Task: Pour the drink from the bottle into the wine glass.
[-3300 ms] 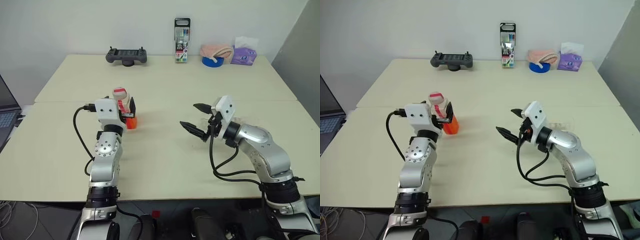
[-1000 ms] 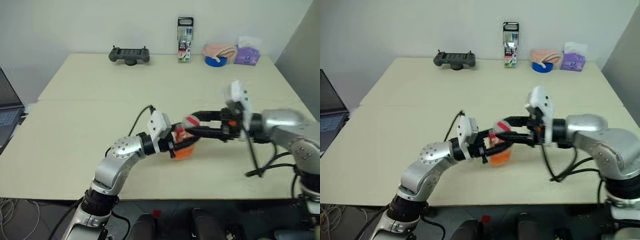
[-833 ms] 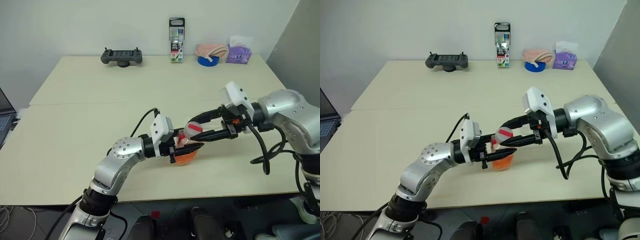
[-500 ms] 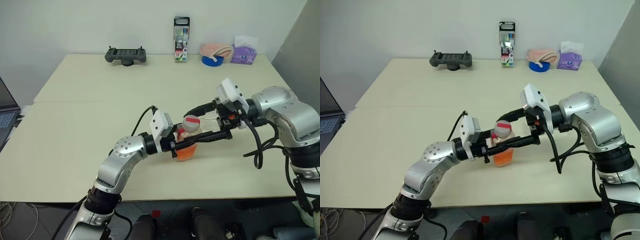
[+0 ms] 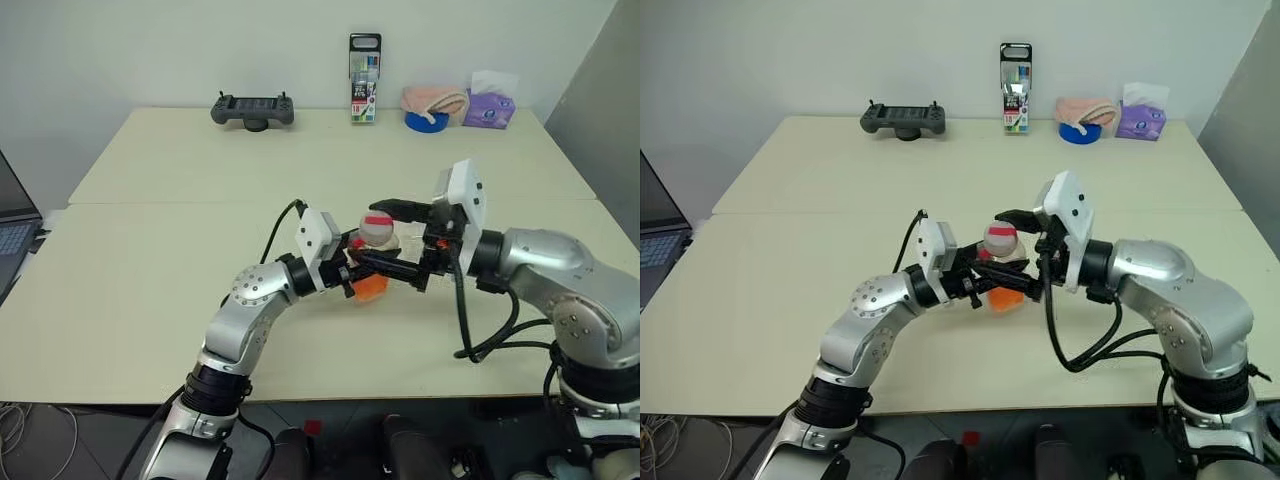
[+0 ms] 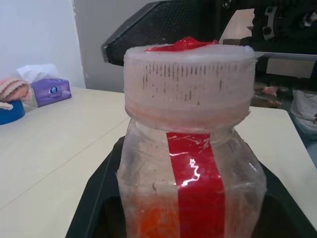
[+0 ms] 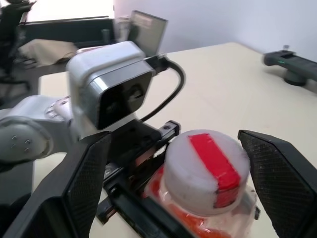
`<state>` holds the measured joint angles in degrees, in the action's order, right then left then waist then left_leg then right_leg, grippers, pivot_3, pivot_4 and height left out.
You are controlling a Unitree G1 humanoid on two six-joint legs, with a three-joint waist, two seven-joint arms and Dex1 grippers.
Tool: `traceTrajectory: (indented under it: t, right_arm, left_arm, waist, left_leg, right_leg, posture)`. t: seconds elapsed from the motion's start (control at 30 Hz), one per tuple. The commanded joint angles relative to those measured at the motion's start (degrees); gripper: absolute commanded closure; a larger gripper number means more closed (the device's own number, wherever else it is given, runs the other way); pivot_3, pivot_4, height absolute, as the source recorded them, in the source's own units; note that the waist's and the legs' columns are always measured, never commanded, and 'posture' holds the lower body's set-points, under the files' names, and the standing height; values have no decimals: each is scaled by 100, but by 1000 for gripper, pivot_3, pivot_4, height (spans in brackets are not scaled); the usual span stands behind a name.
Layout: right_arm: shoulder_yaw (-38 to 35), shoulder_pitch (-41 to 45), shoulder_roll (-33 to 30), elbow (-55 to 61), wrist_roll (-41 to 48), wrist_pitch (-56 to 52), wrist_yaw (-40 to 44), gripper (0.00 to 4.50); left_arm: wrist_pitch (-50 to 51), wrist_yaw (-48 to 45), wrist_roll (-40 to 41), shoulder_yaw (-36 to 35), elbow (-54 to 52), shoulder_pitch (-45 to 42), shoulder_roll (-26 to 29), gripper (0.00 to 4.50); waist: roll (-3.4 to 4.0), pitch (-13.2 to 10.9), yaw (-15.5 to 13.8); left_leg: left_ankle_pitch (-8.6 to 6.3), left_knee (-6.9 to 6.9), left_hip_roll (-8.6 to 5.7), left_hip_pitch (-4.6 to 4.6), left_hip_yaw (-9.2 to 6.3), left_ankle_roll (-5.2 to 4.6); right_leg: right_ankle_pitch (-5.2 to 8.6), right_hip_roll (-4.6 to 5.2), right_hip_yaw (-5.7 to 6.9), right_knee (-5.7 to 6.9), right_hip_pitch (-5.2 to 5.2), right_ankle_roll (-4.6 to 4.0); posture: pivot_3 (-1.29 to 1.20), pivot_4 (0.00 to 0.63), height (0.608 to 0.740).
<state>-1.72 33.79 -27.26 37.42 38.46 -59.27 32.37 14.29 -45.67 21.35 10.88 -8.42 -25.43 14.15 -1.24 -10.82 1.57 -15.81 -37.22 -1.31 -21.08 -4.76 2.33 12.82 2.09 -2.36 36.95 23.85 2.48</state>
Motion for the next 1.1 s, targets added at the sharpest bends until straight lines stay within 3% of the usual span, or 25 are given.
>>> traceTrajectory:
  t: [0.03, 0.5, 0.7, 0.83, 1.03, 1.1]
  right_arm:
    - [-321, -32, 264, 534, 185, -440, -868, 165]
    - [-274, -187, 1080, 1327, 82, -1624, -2695, 165]
    - [-352, -110, 1415, 1387, 103, -1769, -3003, 165]
    - [-360, -88, 1510, 1417, 141, -1833, -3090, 787]
    - [-339, -113, 1560, 1406, 73, -1932, -3190, 2645]
    - [-344, -106, 1499, 1380, 25, -1908, -3185, 2650]
  left_arm:
    - [-174, -49, 15, -47, -60, -128, -37, 2631]
    - [-361, -100, -30, -142, 252, -272, -52, 2631]
    - [-438, -91, -62, -168, 373, -321, -68, 2633]
    - [-444, -134, -64, -205, 401, -332, -61, 2658]
    - [-411, -129, -70, -236, 375, -318, -58, 2658]
    - [-399, -127, -72, -230, 348, -298, -52, 2659]
  waist:
    - [0, 0, 1]
    - [1, 1, 13]
    - [1, 1, 16]
    - [2, 1, 18]
    - [2, 1, 24]
    - [2, 1, 24]
  left_leg:
    - [0, -1, 0, 0, 0, 0]
    - [0, 2, 0, 0, 1, -1]
    - [0, 1, -1, 0, 2, -1]
    - [0, 2, 0, 0, 0, -1]
    - [0, 3, 0, 0, 1, -1]
    - [0, 3, 0, 0, 1, -1]
  right_leg:
    - [0, -1, 0, 0, 0, 0]
    - [7, -9, -1, 0, 1, 11]
    - [7, -10, -2, 2, 2, 12]
    - [8, -10, 0, 1, 3, 12]
    - [8, -11, -1, 2, 4, 13]
    - [8, -11, -1, 1, 4, 13]
  posture:
    - [0, 150, 740]
    - [0, 150, 740]
    - [0, 150, 740]
    - [0, 150, 740]
    - [0, 150, 740]
    - [0, 150, 740]
